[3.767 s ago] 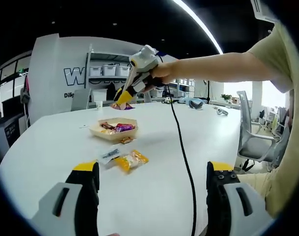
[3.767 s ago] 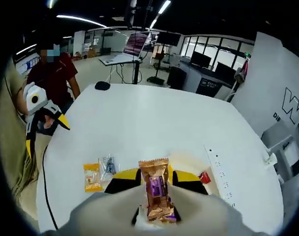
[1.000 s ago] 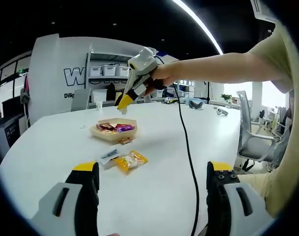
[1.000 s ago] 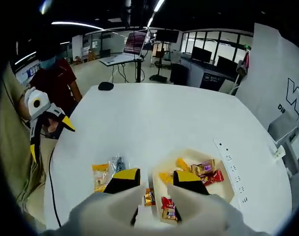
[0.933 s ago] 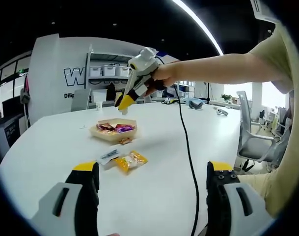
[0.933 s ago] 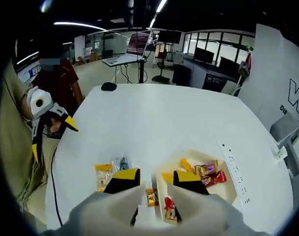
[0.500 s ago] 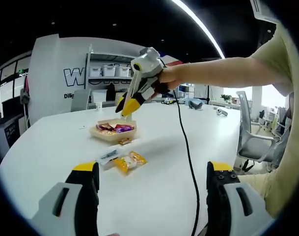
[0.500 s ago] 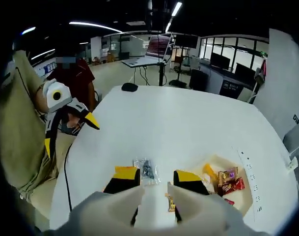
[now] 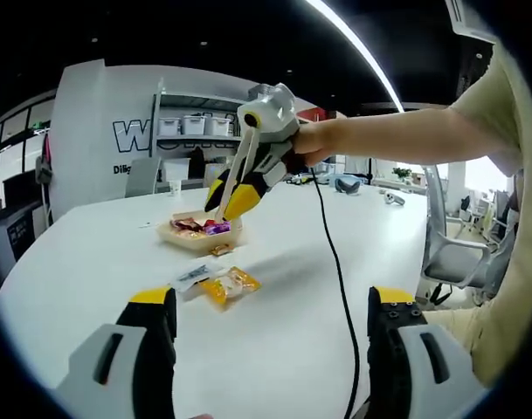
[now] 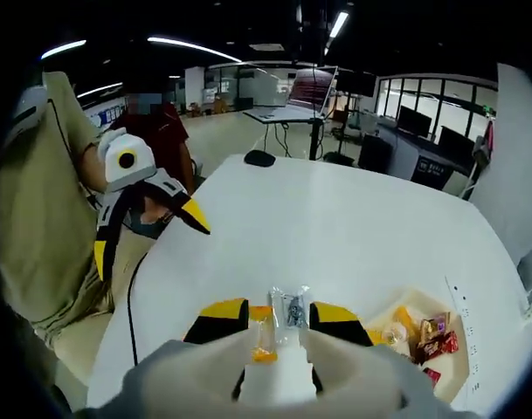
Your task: Place the target food into the container with the food tongs after gripping and lifting it, then release it inside without dropping or visibly crushing the food.
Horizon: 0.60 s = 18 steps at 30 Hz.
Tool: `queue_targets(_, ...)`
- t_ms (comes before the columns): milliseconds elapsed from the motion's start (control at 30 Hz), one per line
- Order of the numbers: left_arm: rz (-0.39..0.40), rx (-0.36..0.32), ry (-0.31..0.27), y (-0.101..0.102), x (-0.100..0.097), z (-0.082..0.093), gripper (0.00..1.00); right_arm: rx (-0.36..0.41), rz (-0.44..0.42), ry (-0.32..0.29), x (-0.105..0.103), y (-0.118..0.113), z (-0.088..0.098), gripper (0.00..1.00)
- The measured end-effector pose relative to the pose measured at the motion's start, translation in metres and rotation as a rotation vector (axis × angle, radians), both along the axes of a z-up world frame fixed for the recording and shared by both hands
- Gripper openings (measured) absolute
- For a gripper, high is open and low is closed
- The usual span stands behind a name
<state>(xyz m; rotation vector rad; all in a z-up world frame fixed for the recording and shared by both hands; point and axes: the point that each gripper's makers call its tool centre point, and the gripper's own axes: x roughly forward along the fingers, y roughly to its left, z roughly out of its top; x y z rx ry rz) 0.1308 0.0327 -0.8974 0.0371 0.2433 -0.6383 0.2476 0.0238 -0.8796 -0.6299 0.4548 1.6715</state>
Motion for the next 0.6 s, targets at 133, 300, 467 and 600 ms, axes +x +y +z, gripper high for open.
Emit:
queue_targets(133,0.0,-0.001,0.001,0.0,0.0,-0.001,0.89,0.006,0.018,0.001,-0.008,0.003,-0.004,0.24)
queue_targets(300,-0.002,-0.003,0.004,-0.002,-0.001,-0.002,0.89,0.009,0.035,0.0,-0.016,0.005,-0.009,0.24)
queue_targets(467,-0.001,-0.005,0.005,-0.002,0.0,-0.003,0.89,0.01,0.059,-0.011,-0.024,0.007,-0.012,0.24)
queue_targets(600,-0.001,-0.007,0.004,-0.002,0.0,-0.003,0.89,0.017,0.071,-0.016,-0.028,0.009,-0.013,0.24)
